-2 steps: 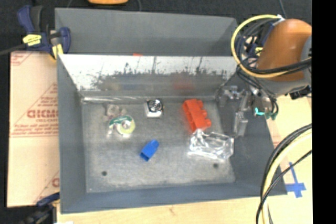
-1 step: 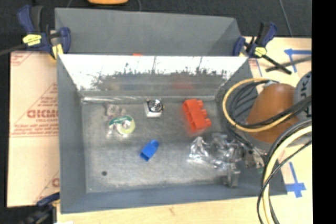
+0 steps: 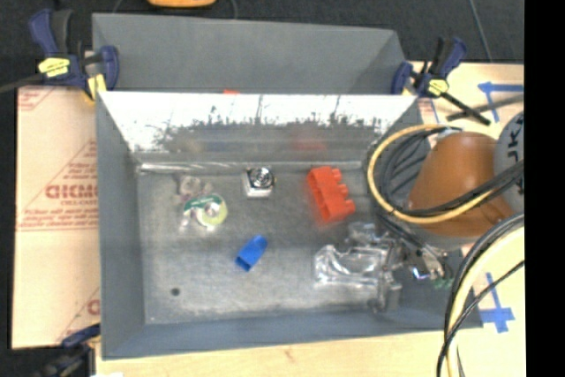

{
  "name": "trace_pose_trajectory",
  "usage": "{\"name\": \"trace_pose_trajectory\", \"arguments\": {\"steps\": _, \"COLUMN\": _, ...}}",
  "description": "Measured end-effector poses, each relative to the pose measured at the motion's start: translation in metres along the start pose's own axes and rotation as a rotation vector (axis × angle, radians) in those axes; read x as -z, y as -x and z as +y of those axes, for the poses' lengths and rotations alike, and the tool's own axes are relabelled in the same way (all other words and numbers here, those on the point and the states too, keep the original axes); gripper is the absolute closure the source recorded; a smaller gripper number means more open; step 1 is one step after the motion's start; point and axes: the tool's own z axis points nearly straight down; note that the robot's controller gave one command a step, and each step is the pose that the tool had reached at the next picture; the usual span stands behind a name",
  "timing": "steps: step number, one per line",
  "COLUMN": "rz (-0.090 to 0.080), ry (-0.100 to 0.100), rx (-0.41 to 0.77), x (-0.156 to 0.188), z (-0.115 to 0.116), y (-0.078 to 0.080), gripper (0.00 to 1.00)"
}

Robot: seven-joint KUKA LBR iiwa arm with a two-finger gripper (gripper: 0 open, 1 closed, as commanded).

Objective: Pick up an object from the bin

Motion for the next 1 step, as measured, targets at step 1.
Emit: {"name": "trace_pose_trajectory", "arguments": {"steps": 1, "rz": 0.0, "ry": -0.001, "rx": -0.012, "x": 0.0255, "z": -0.0166, "y": 0.0231, "gripper": 0.0}}
